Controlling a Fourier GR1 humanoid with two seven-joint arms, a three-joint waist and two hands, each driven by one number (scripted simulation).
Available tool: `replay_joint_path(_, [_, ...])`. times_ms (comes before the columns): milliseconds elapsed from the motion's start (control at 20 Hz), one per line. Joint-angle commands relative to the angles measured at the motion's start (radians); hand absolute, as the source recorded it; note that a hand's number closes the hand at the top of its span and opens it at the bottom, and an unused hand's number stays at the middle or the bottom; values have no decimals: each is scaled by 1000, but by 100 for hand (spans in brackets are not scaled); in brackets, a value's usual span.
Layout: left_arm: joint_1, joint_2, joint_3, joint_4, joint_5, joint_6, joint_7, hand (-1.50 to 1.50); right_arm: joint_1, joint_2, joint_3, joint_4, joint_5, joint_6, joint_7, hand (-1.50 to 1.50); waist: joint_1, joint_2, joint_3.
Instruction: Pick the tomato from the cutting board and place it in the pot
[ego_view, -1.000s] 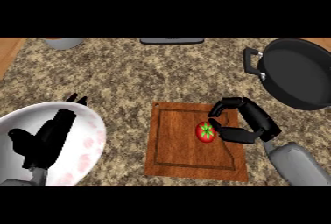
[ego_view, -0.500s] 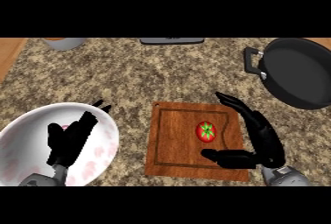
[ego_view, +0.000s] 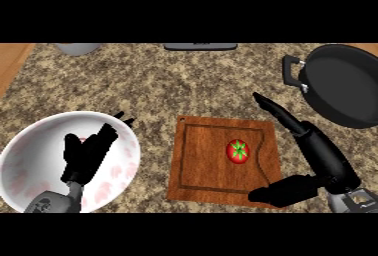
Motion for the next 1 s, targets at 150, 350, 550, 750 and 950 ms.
replay_joint_path(150, [35, -40, -18, 33, -39, -7, -32, 0, -95, 44, 22, 63, -61, 73, 298, -150, 17, 5, -3])
replay_joint_path(350, [-11, -41, -8, 30, -29, -24, 10, 0, -124, 23, 125, 158, -23, 201, 306, -150, 22, 8, -3])
replay_joint_path(550, [36, -37, 5, 14, -61, -26, -20, 0, -153, 24, 98, 275, -2, 296, 256, -150, 20, 5, -2])
replay_joint_path(750, [-31, -61, 64, 114, -56, -82, -32, 0, -159, 91, 63, 384, 102, 294, 176, -150, 11, 6, -2])
replay_joint_path(950, [-31, -83, 65, 67, -89, -56, 32, 0, -103, 84, -6, 497, 169, 275, -41, -150, 11, 6, -2])
